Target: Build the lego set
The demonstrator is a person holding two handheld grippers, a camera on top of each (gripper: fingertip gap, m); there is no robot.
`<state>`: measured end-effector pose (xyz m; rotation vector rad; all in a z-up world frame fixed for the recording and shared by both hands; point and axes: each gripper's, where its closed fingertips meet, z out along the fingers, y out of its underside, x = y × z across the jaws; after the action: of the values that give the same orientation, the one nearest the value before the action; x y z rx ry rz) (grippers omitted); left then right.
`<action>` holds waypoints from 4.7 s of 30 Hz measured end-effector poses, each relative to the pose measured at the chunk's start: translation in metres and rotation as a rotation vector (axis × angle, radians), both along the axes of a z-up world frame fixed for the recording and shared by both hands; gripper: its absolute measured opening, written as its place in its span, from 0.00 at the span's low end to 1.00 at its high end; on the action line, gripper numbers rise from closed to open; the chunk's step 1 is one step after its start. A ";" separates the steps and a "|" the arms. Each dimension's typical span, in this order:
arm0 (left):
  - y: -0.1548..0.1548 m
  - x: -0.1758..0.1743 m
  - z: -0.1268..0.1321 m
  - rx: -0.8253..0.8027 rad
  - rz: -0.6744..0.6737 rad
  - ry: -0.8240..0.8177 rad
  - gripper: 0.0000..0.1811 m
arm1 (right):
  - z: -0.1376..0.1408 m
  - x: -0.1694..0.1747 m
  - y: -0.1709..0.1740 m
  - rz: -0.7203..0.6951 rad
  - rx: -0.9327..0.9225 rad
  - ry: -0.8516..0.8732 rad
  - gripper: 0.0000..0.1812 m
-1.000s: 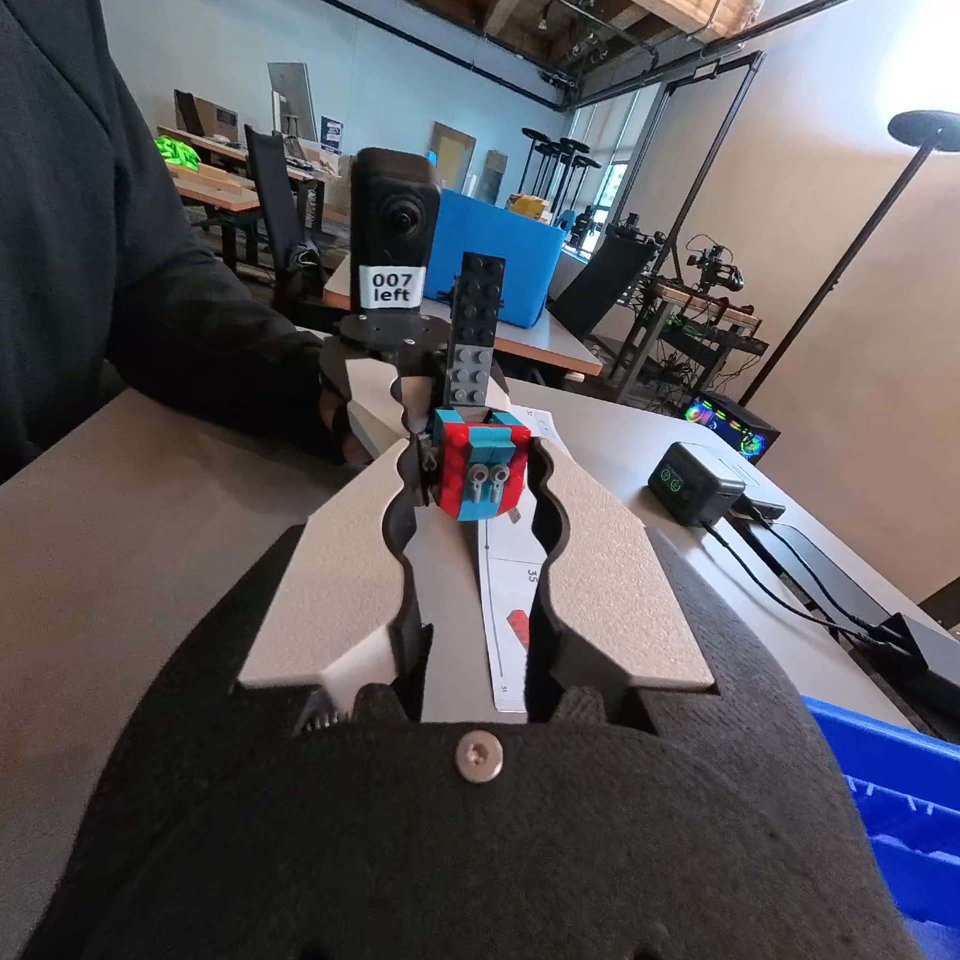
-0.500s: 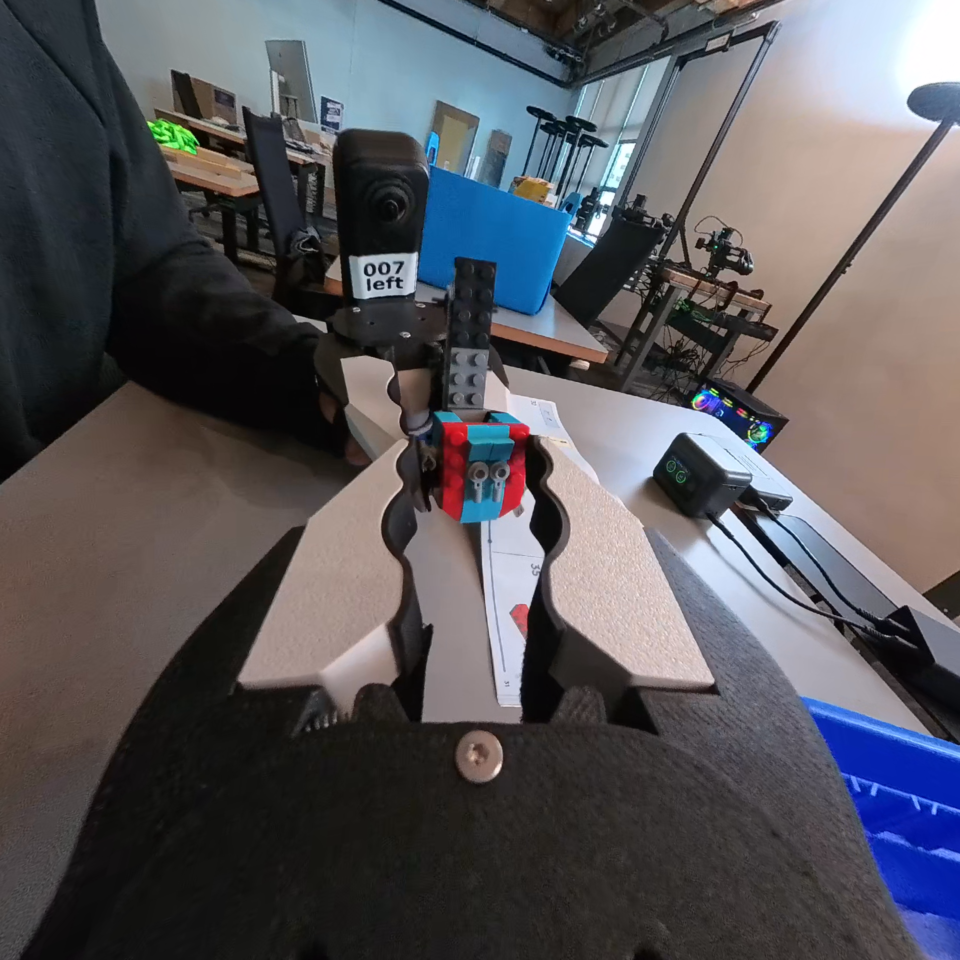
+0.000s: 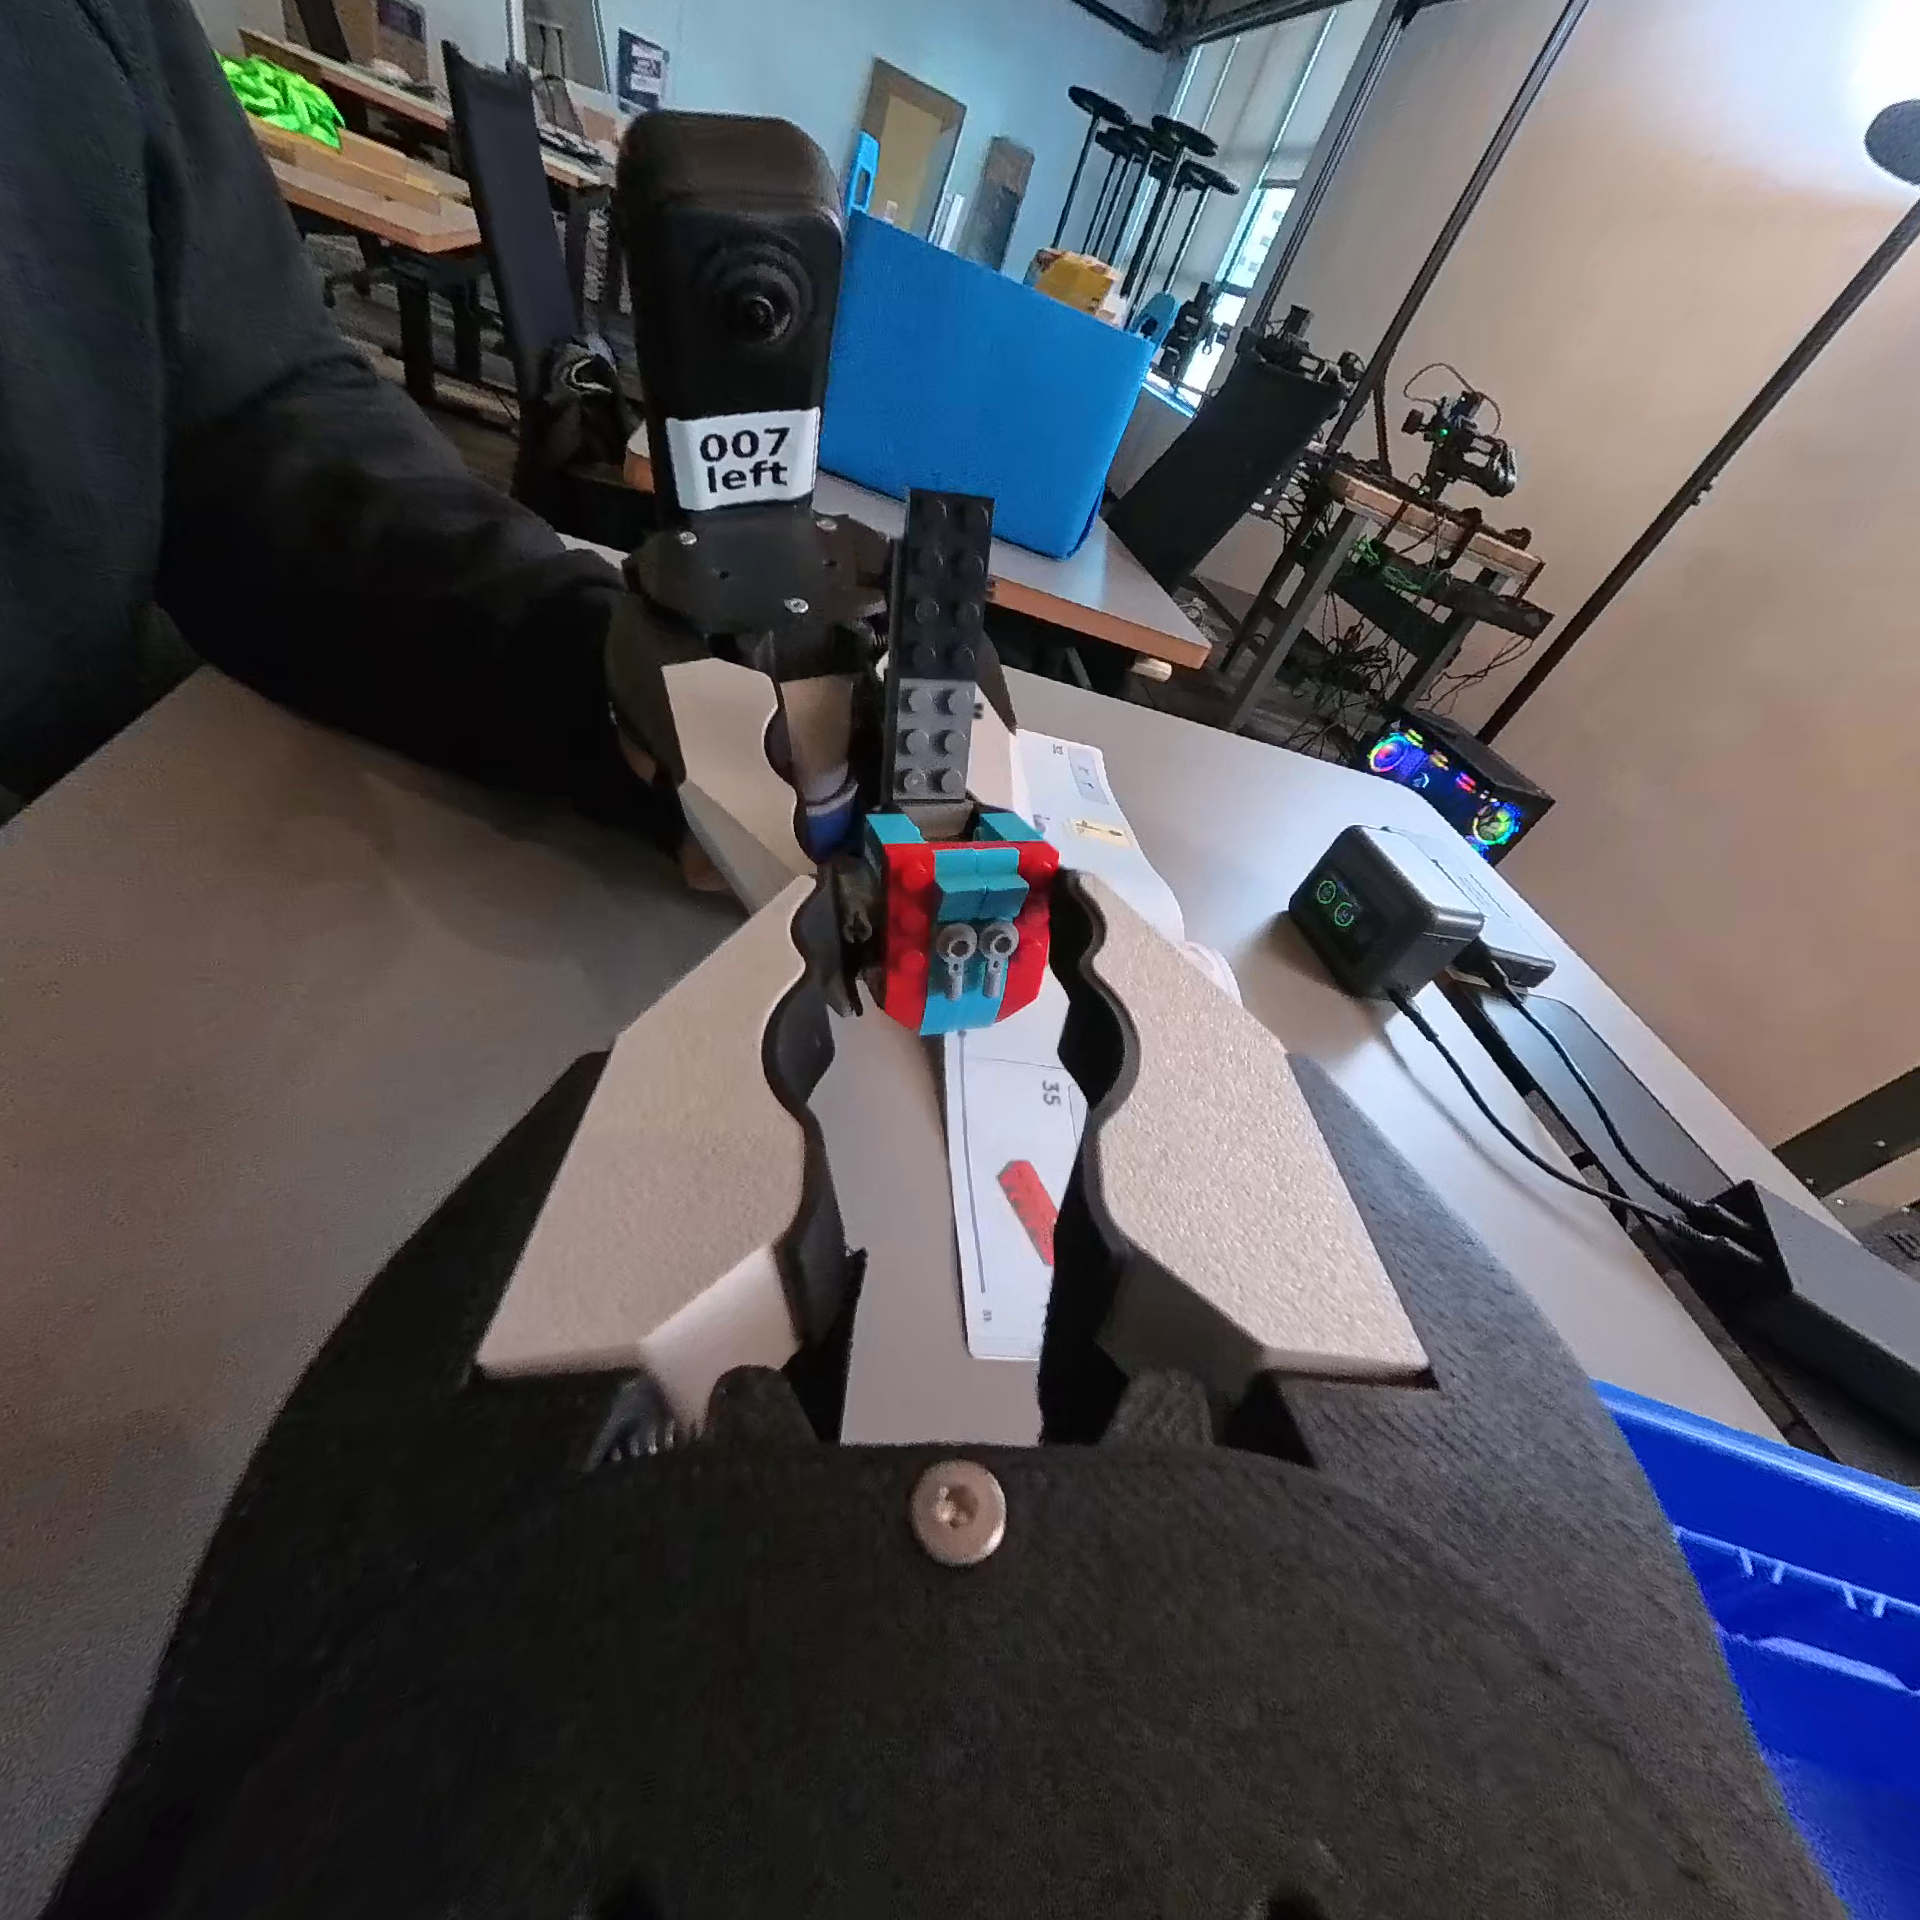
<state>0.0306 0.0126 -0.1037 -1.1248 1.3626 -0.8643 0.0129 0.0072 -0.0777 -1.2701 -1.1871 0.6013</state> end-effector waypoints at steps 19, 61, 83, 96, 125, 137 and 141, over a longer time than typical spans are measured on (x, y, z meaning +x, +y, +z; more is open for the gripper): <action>0.000 0.000 -0.001 0.018 0.010 0.013 0.23 | 0.000 0.001 -0.001 0.009 -0.017 -0.003 0.23; -0.013 0.002 0.033 -0.229 -0.102 -0.248 0.22 | 0.027 -0.011 -0.006 0.095 -0.189 0.375 0.34; -0.037 0.015 0.046 -0.281 -0.144 -0.380 0.23 | 0.050 -0.025 -0.021 0.157 -0.217 0.575 0.33; -0.034 0.012 0.030 -0.074 -0.109 -0.207 0.22 | 0.025 -0.031 -0.021 0.124 -0.139 0.336 0.33; -0.036 0.005 0.011 -0.117 -0.202 -0.054 0.22 | 0.007 -0.034 -0.021 0.116 -0.098 0.228 0.35; -0.041 0.003 0.005 -0.076 -0.225 0.016 0.22 | 0.004 -0.035 -0.028 0.139 -0.068 0.165 0.36; -0.040 0.002 0.002 -0.025 -0.207 0.045 0.22 | 0.000 -0.035 -0.029 0.152 -0.089 0.142 0.33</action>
<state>0.0331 -0.0277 -0.1020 -1.0398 1.5281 -1.0117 -0.0217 -0.0217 -0.0779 -1.1972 -1.1554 0.8509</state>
